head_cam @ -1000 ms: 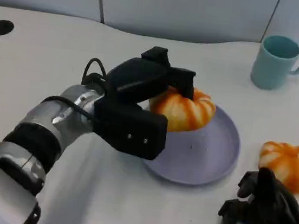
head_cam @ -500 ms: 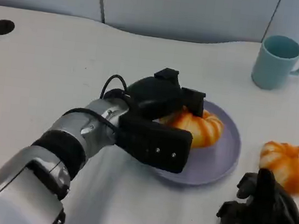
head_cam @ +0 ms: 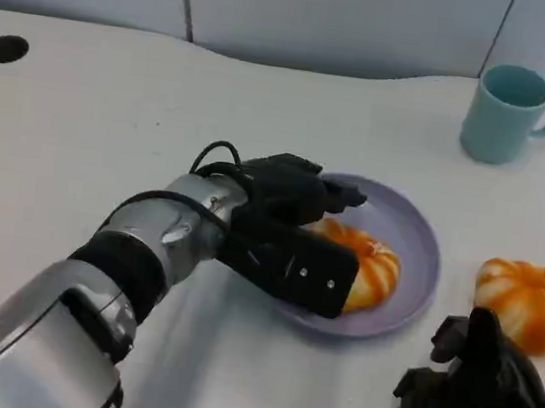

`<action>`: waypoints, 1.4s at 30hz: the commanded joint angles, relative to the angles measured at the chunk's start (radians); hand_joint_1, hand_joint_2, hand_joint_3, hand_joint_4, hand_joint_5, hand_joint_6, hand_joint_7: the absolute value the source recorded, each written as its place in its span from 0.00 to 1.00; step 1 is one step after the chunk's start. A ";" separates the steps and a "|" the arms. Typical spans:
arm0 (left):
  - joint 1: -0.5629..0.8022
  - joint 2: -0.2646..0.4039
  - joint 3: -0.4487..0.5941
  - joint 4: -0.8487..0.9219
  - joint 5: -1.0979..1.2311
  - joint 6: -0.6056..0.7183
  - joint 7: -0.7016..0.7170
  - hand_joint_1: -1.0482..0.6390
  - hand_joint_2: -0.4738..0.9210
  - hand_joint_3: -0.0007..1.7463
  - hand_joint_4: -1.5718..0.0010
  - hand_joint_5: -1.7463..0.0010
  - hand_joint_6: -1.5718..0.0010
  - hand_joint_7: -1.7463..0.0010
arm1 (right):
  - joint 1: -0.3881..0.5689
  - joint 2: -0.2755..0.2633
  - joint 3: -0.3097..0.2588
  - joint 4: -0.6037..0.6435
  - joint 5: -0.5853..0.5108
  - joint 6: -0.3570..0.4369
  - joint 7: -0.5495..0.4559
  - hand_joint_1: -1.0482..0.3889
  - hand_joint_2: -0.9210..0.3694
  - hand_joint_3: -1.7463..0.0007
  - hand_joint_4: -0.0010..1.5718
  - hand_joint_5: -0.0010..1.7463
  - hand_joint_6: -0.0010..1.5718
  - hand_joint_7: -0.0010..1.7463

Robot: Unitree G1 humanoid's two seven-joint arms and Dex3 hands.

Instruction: Grasp the bread from the table and place it into the plate.

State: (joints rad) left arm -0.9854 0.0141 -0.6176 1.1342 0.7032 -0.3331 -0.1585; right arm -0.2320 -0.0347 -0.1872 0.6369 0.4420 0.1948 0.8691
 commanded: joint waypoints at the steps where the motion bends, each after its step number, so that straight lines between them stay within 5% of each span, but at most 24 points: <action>1: -0.017 0.026 0.012 -0.028 -0.012 -0.024 0.009 0.04 1.00 0.24 0.99 0.99 0.97 0.99 | 0.008 -0.012 -0.004 0.015 0.002 -0.007 0.000 0.38 0.00 0.80 1.00 0.38 1.00 0.23; 18: 0.242 0.170 0.289 -0.413 -0.381 -0.108 -0.143 0.08 1.00 0.24 0.92 0.93 0.92 0.94 | -0.005 -0.029 -0.004 0.041 -0.013 -0.051 0.008 0.38 0.00 0.79 1.00 0.39 1.00 0.24; 21: 0.363 0.190 0.370 -0.546 -0.545 -0.122 -0.231 0.13 1.00 0.21 0.91 0.78 0.86 0.91 | -0.010 -0.034 -0.008 0.048 -0.010 -0.049 0.009 0.38 0.00 0.78 1.00 0.39 1.00 0.24; 22: 0.395 0.191 0.391 -0.576 -0.595 -0.124 -0.257 0.15 1.00 0.19 0.95 0.67 0.84 0.91 | -0.012 -0.036 -0.009 0.052 -0.008 -0.044 0.012 0.38 0.00 0.78 1.00 0.39 1.00 0.24; 25: 0.483 0.179 0.442 -0.661 -0.706 -0.097 -0.298 0.18 1.00 0.16 0.92 0.57 0.79 0.90 | -0.017 -0.039 -0.010 0.062 -0.006 -0.048 0.017 0.38 0.00 0.78 1.00 0.39 1.00 0.23; 32: 0.735 0.074 0.555 -0.849 -0.948 -0.064 -0.287 0.22 1.00 0.15 0.67 0.45 0.61 0.83 | -0.024 -0.035 -0.010 0.075 -0.008 -0.054 0.008 0.38 0.00 0.79 1.00 0.40 1.00 0.25; 42: 0.798 0.057 0.579 -0.910 -0.990 -0.017 -0.311 0.23 1.00 0.18 0.66 0.37 0.59 0.79 | -0.025 -0.034 -0.012 0.072 -0.003 -0.038 0.000 0.38 0.00 0.81 1.00 0.41 1.00 0.26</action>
State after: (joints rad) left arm -0.1906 0.0665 -0.0516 0.2385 -0.2816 -0.3588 -0.4604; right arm -0.2627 -0.0546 -0.1907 0.7007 0.4362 0.1482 0.8777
